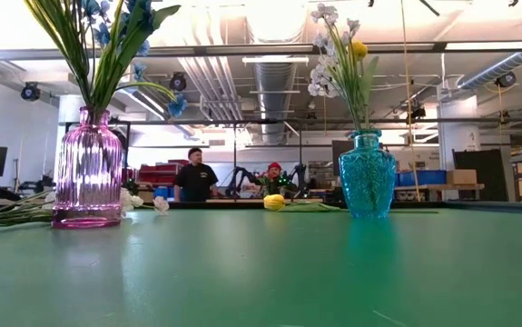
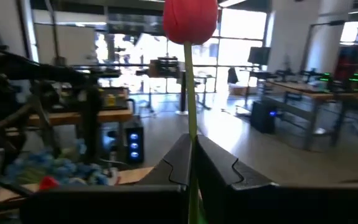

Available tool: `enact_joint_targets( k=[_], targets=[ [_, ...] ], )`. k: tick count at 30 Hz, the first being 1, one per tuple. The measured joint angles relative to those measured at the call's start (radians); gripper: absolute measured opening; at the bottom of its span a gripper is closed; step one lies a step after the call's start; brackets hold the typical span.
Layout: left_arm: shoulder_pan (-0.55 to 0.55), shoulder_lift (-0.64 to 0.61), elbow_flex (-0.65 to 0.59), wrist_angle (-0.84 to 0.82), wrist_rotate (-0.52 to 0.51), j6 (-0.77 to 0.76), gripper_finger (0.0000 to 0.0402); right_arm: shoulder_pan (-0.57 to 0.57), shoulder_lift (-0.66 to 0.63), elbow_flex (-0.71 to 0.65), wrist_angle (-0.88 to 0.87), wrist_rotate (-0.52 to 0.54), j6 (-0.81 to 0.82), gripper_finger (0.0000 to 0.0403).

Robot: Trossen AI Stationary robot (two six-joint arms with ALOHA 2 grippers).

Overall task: Sort flowers into vase by color
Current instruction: Put the red tulip into the violet vase

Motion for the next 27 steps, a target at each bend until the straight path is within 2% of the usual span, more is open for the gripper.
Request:
enact_joint_targets(
  k=[3, 10, 15, 20, 27],
  targets=[
    [0.000, 0.033, 0.000, 0.129, 0.070, 0.113, 0.0297, 0.045, -0.001, 0.000, 0.000, 0.001, 0.016, 0.0012],
    [0.009, 0.122, 0.000, 0.627, 0.233, 0.616, 0.0297, 0.181, 0.000, -0.005, -0.017, 0.001, 0.021, 0.0012],
    [0.030, 0.169, 0.000, 0.893, 0.334, 0.869, 0.0297, 0.320, -0.006, -0.024, -0.023, 0.000, 0.020, 0.0012],
    [0.060, 0.198, 0.000, 1.073, 0.356, 0.970, 0.0297, 0.464, -0.013, -0.061, -0.003, 0.010, 0.006, 0.0012],
    [0.099, 0.237, 0.001, 1.111, 0.370, 0.950, 0.0297, 0.634, -0.013, -0.142, 0.051, 0.167, -0.033, 0.0012]
  ],
)
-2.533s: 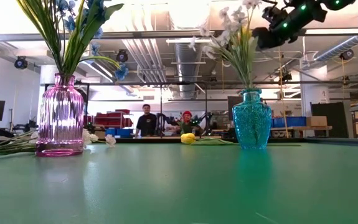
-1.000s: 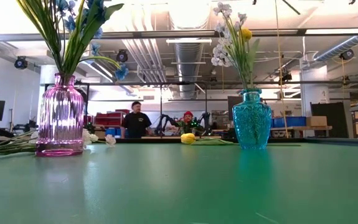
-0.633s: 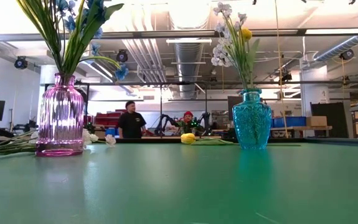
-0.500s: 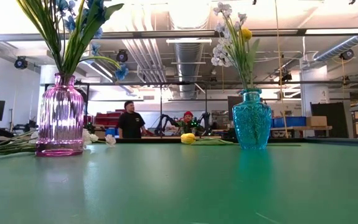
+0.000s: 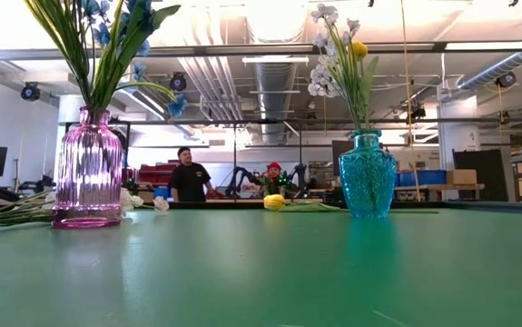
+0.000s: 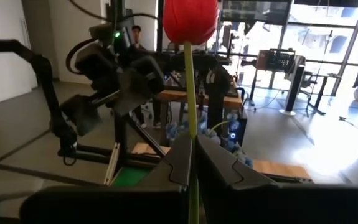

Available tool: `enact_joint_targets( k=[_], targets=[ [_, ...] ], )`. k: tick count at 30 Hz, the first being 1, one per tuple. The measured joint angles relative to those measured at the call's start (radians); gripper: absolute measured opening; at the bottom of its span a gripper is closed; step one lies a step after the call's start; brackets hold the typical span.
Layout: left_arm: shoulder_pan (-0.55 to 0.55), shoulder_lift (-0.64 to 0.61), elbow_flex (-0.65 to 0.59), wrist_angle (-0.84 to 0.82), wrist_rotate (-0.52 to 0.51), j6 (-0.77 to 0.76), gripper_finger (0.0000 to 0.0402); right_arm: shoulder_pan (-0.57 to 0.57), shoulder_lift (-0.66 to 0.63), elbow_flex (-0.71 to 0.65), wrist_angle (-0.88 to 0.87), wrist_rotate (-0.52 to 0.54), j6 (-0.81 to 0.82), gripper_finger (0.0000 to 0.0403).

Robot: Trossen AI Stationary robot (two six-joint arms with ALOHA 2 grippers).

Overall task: Sort flowers into vase by color
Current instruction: Put the red tulip into the violet vase

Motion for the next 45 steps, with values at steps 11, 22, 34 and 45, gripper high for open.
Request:
enact_joint_targets(
  k=[11, 22, 34, 45],
  targets=[
    [0.085, 0.008, -0.149, 0.285, 0.285, 0.066, 0.0297, 0.142, 0.000, -0.128, 0.121, 0.140, -0.019, 0.0012],
    [0.143, -0.081, -0.373, 0.611, 0.324, 0.131, 0.0297, 0.167, 0.008, -0.266, 0.333, 0.211, -0.037, 0.0012],
    [0.193, -0.125, -0.515, 0.934, 0.315, 0.198, 0.0297, 0.167, 0.116, -0.322, 0.529, 0.227, -0.118, 0.0012],
    [0.215, -0.125, -0.513, 0.935, 0.346, 0.190, 0.0297, 0.167, 0.274, -0.203, 0.526, 0.273, -0.193, 0.0012]
  ],
)
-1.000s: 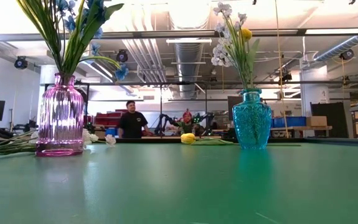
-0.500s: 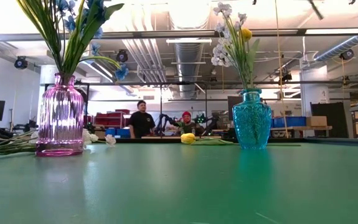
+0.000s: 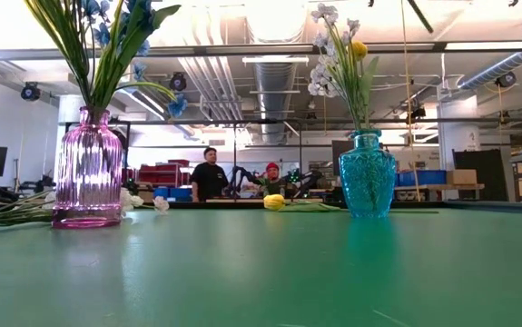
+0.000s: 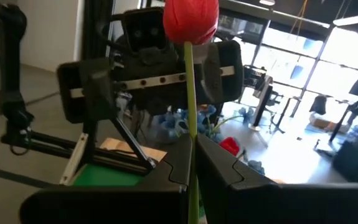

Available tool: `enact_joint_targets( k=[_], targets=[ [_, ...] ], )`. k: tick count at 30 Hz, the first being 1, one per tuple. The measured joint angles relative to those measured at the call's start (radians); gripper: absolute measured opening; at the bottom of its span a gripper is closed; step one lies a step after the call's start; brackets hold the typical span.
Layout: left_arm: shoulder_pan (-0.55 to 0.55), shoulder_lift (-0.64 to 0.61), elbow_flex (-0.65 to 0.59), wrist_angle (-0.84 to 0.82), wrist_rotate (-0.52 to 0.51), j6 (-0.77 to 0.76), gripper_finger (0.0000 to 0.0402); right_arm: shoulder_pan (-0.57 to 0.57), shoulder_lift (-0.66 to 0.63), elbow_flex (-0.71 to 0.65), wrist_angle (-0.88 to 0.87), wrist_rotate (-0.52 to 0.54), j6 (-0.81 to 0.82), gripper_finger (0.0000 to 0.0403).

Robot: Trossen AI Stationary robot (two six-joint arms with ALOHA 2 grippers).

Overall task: Sort flowers into vase by color
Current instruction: Put the red tulip into the violet vase

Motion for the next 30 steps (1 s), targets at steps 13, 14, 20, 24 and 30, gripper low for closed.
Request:
enact_joint_targets(
  k=[13, 14, 20, 24, 30],
  targets=[
    [0.041, 0.000, 0.001, 0.027, -0.004, -0.021, 0.0272, 0.000, 0.131, 0.105, -0.006, 0.006, -0.090, 0.0012],
    [0.040, 0.000, 0.001, 0.029, -0.004, -0.020, 0.0262, 0.000, 0.136, 0.109, -0.005, 0.006, -0.092, 0.0012],
    [0.037, 0.000, 0.001, 0.026, -0.004, -0.021, 0.0171, 0.000, 0.136, 0.110, -0.005, 0.007, -0.101, 0.0012],
    [0.038, 0.001, 0.001, 0.021, -0.004, -0.022, 0.0099, -0.001, 0.132, 0.109, -0.005, 0.007, -0.104, 0.0012],
    [0.038, 0.002, 0.001, 0.019, -0.005, -0.022, 0.0010, -0.001, 0.133, 0.109, 0.003, 0.007, -0.091, 0.0021]
  ],
)
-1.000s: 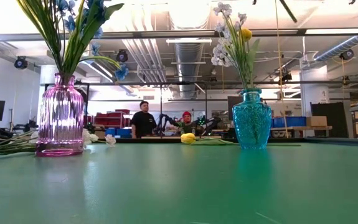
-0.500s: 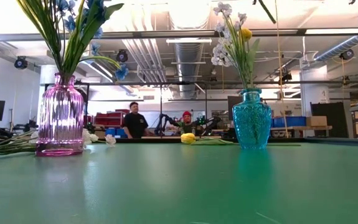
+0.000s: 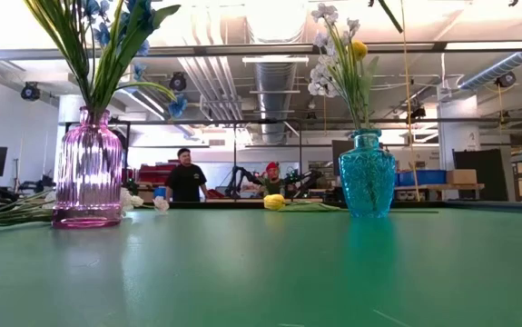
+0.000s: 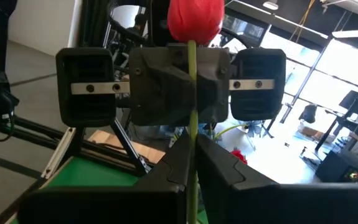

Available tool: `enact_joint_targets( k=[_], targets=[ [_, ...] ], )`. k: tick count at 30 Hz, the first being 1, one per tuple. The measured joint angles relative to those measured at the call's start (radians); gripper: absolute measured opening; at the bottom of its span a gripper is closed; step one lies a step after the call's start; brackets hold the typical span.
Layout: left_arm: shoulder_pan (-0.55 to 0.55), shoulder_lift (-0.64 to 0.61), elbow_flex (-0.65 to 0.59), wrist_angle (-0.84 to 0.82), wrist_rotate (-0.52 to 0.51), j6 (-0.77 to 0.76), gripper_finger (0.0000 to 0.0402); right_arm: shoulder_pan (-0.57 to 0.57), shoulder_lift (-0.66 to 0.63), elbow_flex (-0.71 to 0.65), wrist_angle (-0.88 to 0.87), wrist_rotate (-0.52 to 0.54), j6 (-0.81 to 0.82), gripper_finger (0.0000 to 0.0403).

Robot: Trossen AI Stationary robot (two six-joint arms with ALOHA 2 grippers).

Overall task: Sort flowers into vase by color
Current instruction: Put the red tulip into the violet vase

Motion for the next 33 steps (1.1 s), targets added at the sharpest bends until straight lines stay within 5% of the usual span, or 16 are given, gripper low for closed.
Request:
enact_joint_targets(
  k=[16, 28, 33],
  targets=[
    [-0.046, -0.020, 0.005, -0.007, -0.087, -0.001, 0.0000, 0.000, -0.017, -0.001, -0.026, 0.054, 0.021, 0.0168],
    [-0.119, -0.041, 0.135, -0.325, -0.118, -0.143, 0.0000, 0.000, -0.027, 0.007, -0.095, 0.055, 0.055, 0.0189],
    [-0.164, -0.048, 0.184, -0.363, -0.232, -0.146, 0.0000, 0.000, -0.028, 0.010, -0.130, 0.055, 0.080, 0.0191]
  ],
)
